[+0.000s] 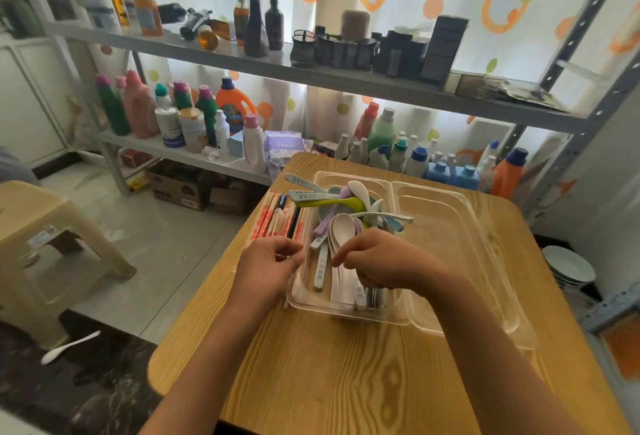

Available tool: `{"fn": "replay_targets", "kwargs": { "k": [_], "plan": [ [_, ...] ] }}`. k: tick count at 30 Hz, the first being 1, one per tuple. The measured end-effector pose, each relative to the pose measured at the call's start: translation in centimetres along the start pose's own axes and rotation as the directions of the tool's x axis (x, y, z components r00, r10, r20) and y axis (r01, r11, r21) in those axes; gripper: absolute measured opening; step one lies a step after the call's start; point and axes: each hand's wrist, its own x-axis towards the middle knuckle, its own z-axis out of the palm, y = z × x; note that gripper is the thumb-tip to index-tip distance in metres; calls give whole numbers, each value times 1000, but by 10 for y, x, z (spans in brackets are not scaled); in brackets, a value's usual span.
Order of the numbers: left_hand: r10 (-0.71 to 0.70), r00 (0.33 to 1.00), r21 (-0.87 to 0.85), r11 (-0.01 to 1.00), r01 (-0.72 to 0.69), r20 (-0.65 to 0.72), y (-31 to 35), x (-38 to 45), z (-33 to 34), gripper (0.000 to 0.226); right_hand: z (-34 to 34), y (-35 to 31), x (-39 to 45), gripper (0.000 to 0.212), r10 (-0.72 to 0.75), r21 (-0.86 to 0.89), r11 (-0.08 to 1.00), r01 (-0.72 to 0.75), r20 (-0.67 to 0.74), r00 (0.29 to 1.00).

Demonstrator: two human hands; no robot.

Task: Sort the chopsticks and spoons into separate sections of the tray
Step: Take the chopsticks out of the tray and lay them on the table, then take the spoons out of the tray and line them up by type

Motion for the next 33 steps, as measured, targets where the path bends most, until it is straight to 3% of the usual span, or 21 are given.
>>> {"fn": "replay_targets", "kwargs": {
  "k": [4, 6, 15, 22, 28, 33],
  "plan": [
    [109, 981, 125, 988, -89, -160, 10, 0, 6, 19, -13, 0, -16, 24, -107, 111, 987, 115, -75, 991],
    [167, 965, 91, 984, -151, -203, 24, -1, 11, 15, -18, 0, -21, 23, -124, 148, 978, 144, -132, 983],
    [245, 962, 10, 969, -245, -122, 81, 7, 43, 15, -46, 15, -46, 27, -217, 212, 927, 310, -372, 903],
    [239, 969, -181, 952, -246, -58, 108, 19, 76, 11, -71, 36, -56, 28, -165, 253, 898, 360, -565, 808],
    [331, 941, 50, 941, -335, 66, 111, 30, 94, 27, -73, 57, -63, 28, -91, 314, 875, 368, -640, 763],
    [454, 864, 342, 794, -503, 217, 106, 19, 86, 35, -71, 80, -74, 28, 14, 387, 857, 340, -678, 735]
  ]
}}
